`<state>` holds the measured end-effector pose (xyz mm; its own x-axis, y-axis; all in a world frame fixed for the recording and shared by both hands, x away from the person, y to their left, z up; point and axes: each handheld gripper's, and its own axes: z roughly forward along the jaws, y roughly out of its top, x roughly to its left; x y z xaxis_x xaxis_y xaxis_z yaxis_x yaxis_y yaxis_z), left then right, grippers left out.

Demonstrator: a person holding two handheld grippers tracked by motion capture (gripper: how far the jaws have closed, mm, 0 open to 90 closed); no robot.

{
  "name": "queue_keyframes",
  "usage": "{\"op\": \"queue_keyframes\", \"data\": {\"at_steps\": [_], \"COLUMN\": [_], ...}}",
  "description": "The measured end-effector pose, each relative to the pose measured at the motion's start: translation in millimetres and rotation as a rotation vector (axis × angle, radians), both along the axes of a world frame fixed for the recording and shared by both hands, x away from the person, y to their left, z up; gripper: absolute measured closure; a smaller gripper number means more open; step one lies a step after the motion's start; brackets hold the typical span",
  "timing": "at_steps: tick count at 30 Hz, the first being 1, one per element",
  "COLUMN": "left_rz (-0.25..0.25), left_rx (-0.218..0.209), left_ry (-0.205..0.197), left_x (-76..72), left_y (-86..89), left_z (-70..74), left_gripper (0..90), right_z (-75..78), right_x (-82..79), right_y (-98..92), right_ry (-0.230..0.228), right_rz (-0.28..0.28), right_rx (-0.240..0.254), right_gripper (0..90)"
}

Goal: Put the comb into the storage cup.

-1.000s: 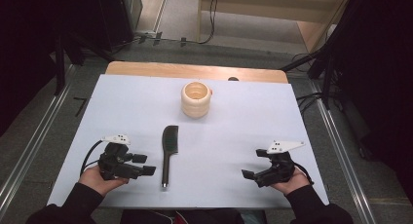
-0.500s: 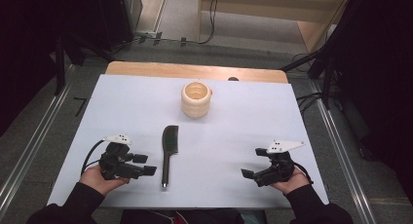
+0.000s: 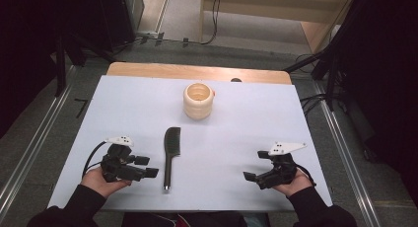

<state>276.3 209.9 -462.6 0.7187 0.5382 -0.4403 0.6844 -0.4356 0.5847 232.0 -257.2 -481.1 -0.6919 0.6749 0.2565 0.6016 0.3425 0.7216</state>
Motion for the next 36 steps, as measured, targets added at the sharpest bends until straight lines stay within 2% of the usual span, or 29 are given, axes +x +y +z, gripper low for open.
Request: {"op": "queue_keyframes", "data": {"at_steps": [22, 36], "left_rz": [0.007, -0.010], "left_rx": [0.009, -0.003], "left_ry": [-0.008, -0.033], "left_x": [1.6, 4.8], "left_y": [-2.0, -11.5], "left_z": [1.9, 11.5], "left_gripper": [29.5, 29.6], "right_z": [-1.0, -1.7], "right_x": [0.9, 1.2], "right_y": [-0.3, -0.2], "right_ry": [0.006, 0.008], "right_rz": [0.000, 0.000], "right_rx": [-0.003, -0.011], "right_gripper": [0.0, 0.0]}}
